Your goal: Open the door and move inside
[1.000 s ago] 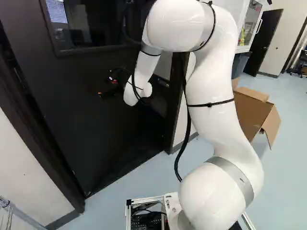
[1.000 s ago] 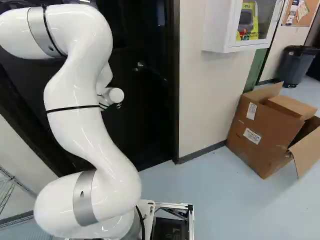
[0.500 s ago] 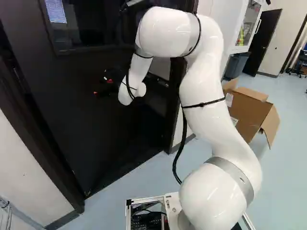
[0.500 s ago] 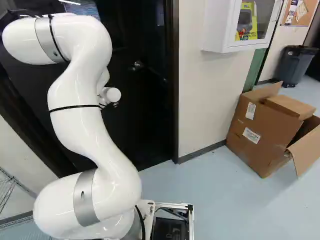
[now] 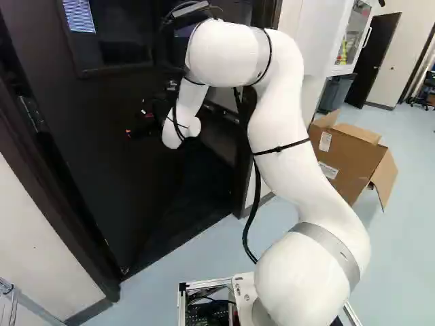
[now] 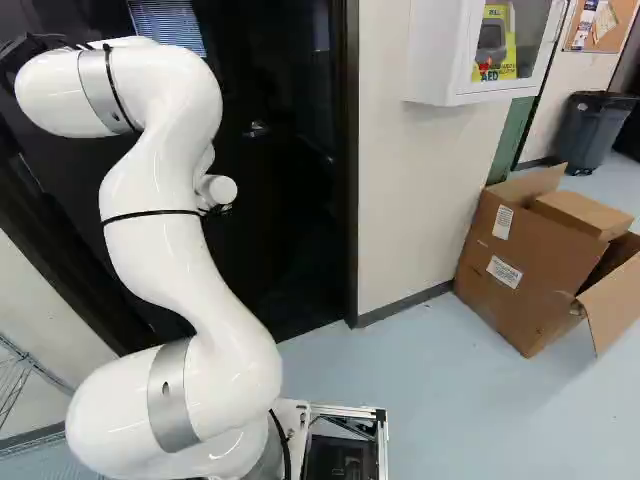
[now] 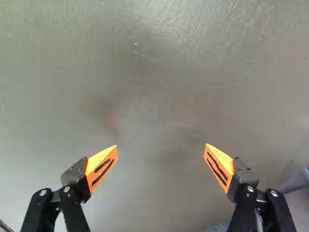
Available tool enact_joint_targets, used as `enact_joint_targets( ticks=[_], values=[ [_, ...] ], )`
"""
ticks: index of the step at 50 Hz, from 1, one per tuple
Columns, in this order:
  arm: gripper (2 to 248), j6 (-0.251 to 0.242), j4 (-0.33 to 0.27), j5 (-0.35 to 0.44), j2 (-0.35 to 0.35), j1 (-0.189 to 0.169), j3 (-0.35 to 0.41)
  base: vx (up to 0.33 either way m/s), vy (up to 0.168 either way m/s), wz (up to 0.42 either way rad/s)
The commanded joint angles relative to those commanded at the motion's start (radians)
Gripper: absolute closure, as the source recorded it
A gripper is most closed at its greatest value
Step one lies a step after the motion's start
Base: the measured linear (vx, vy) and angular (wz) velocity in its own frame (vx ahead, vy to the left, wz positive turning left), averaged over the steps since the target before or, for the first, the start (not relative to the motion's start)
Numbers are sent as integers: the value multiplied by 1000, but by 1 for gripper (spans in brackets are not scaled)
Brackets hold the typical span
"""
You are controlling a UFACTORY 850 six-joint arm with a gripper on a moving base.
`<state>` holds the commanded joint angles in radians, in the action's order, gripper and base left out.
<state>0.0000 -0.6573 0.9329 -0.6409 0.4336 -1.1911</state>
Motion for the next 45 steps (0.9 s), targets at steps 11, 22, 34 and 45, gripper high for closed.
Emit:
enact_joint_targets(
  ticks=[11,22,34,45],
  values=[
    [3,0,5,0,28,-23,39,0,0,0],
    [3,0,13,0,62,-48,84,0,0,0],
    [3,0,26,0,103,-74,140,0,0,0],
    [3,0,43,0,141,-99,190,0,0,0]
  ],
)
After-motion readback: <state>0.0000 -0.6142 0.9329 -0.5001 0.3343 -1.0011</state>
